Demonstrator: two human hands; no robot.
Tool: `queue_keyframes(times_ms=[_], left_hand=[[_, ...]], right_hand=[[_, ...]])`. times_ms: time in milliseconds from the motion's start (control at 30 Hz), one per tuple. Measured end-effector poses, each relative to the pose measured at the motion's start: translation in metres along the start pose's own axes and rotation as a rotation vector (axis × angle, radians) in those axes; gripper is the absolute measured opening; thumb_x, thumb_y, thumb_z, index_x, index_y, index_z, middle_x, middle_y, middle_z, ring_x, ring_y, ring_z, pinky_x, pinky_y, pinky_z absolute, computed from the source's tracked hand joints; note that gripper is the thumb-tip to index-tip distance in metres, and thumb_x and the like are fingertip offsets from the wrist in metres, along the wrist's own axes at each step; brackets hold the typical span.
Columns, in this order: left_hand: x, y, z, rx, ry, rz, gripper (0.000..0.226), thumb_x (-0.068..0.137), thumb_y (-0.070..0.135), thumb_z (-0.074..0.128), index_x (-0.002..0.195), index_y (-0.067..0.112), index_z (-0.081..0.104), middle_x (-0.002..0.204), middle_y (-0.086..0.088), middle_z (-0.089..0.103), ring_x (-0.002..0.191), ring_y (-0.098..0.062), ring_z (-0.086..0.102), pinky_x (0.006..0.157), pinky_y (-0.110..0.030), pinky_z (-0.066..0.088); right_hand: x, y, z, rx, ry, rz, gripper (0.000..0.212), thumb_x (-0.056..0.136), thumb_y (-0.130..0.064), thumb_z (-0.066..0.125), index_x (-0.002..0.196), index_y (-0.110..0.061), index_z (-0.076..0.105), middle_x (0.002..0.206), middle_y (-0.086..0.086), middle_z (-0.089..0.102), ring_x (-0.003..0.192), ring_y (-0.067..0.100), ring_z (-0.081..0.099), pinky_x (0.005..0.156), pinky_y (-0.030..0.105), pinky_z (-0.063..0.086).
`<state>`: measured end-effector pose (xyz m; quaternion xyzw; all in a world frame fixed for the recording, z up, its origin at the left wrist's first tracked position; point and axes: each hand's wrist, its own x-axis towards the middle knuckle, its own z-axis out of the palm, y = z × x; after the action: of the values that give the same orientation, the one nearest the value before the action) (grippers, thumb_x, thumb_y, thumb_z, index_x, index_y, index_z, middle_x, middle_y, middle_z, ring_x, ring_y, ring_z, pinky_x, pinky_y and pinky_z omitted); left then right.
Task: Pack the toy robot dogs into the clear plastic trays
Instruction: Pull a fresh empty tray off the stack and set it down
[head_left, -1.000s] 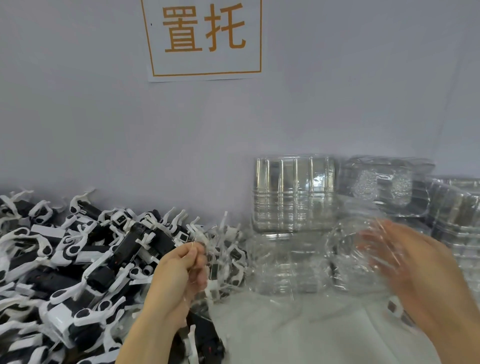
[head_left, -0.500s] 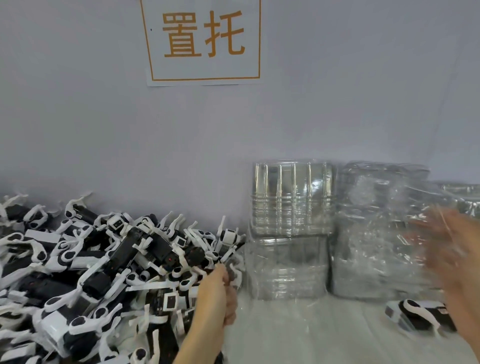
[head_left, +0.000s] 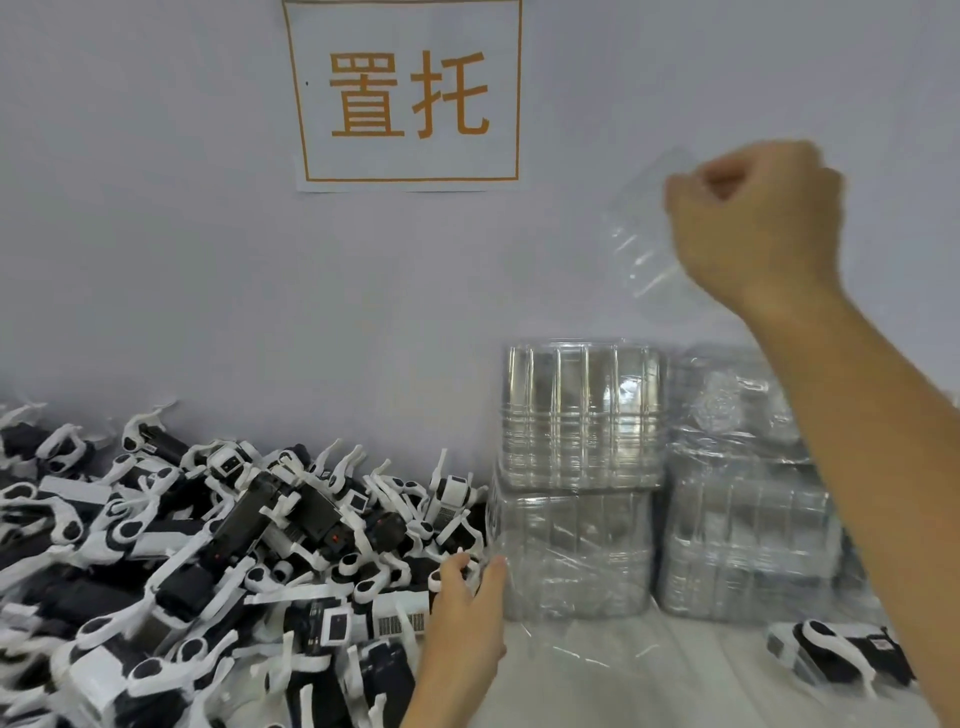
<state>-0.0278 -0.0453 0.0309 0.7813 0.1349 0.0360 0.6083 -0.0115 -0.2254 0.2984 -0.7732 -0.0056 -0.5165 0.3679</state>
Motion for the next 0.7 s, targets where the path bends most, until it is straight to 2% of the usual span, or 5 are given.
queue_keyframes(times_ms=[167,300,467,600,700], left_hand=[[-0.001,0.001,-0.002,0.062,-0.092,0.006,0.068,0.093,0.071,0.039,0.148,0.031,0.031,0.14,-0.003,0.048,0.123,-0.026,0.056,0.108,-0.047,0.046],[0.0,0.0,-0.004,0.103,-0.178,0.019,0.087,0.081,0.071,0.063,0.148,0.029,0.026,0.141,-0.001,0.047,0.126,-0.025,0.054,0.109,-0.044,0.045],[-0.002,-0.002,-0.003,0.115,-0.208,0.081,0.068,0.089,0.054,0.067,0.142,0.029,0.033,0.14,0.008,0.05,0.115,-0.011,0.051,0.107,-0.031,0.041],[-0.003,-0.004,-0.007,0.166,-0.189,0.121,0.059,0.092,0.053,0.062,0.141,0.029,0.037,0.129,0.015,0.053,0.111,-0.007,0.053,0.091,-0.023,0.04],[-0.006,-0.004,-0.008,0.203,-0.18,0.159,0.057,0.093,0.056,0.058,0.141,0.032,0.04,0.112,0.024,0.049,0.096,0.002,0.049,0.082,-0.017,0.038]], right_hand=[[0.038,-0.018,0.08,-0.344,-0.253,-0.053,0.029,0.093,-0.027,0.064,0.116,-0.012,0.059,0.127,0.014,0.057,0.118,0.037,0.056,0.082,0.034,0.04],[0.042,-0.01,0.121,-0.479,-0.404,-0.084,0.029,0.089,-0.018,0.068,0.115,-0.008,0.058,0.123,0.014,0.057,0.114,0.035,0.058,0.075,0.032,0.038],[0.034,-0.003,0.142,-0.455,-0.62,-0.054,0.047,0.1,-0.046,0.05,0.117,-0.003,0.056,0.128,0.019,0.056,0.115,0.037,0.057,0.079,0.034,0.043],[0.025,0.002,0.138,-0.443,-0.601,-0.127,0.039,0.1,-0.046,0.046,0.095,-0.008,0.047,0.108,0.013,0.054,0.11,0.039,0.058,0.08,0.037,0.044],[0.015,-0.001,0.122,-0.463,-0.497,-0.224,0.04,0.101,-0.043,0.043,0.11,-0.007,0.057,0.114,0.012,0.059,0.114,0.037,0.056,0.096,0.042,0.04]])
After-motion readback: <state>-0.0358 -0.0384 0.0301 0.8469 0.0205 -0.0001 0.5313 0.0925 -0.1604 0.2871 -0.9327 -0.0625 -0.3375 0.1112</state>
